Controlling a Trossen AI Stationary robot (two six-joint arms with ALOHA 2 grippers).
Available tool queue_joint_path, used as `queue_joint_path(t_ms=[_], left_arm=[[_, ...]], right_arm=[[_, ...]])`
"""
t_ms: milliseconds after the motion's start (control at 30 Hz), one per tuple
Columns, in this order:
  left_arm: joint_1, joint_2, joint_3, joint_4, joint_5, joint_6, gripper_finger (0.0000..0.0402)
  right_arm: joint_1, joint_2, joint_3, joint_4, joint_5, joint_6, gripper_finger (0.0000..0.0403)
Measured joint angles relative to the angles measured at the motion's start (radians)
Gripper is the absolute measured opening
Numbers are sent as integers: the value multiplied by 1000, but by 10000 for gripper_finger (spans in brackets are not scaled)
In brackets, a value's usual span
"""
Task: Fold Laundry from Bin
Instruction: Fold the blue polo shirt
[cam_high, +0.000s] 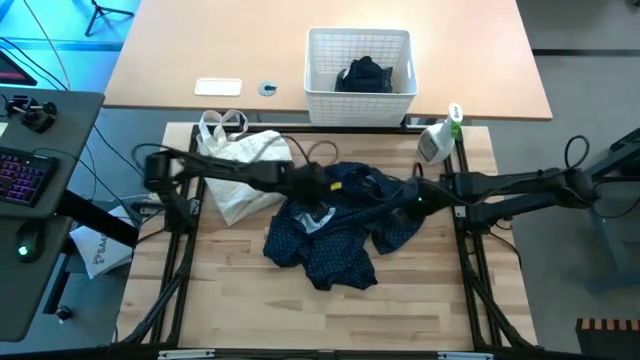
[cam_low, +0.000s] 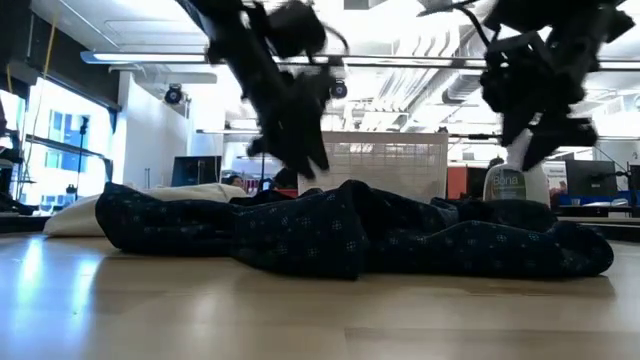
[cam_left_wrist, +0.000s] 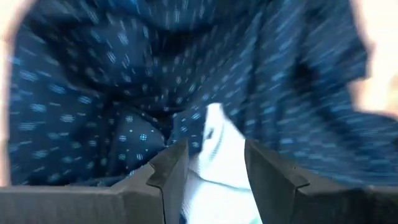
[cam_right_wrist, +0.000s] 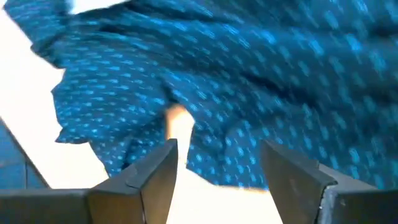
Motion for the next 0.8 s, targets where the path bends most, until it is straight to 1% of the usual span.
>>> queue_joint_path(t_ms=[133,233,300,400,433,500,600,700,767,800], left_arm=[[2,132,6,-4,-1,11,146],[3,187,10,-14,-1,59,127],[0,194,13,-21,-7,92,96],[-5,186,13,-35,-22,132,27],[-6,171,11,-50,-21,139,14],[-12,122,8,-85,-44,139,11],[-26,3,26,-165,-116,140,4],[-42,-132,43,-251,-191,137,2],[-54,-232,52,-299,-231,130,1],[-57,-284,56,-312,-242,120,1]], right_arm=[[53,9,-27,-77,52,147,210],[76,31,-72,-69,74,202,202],[80,50,-118,-36,92,211,197],[68,77,-209,115,128,213,190],[61,87,-239,178,130,212,185],[47,105,-288,285,145,212,171],[31,126,-319,334,170,211,130],[22,122,-313,310,171,156,65],[24,106,-280,232,170,107,19],[30,94,-254,173,166,81,11]])
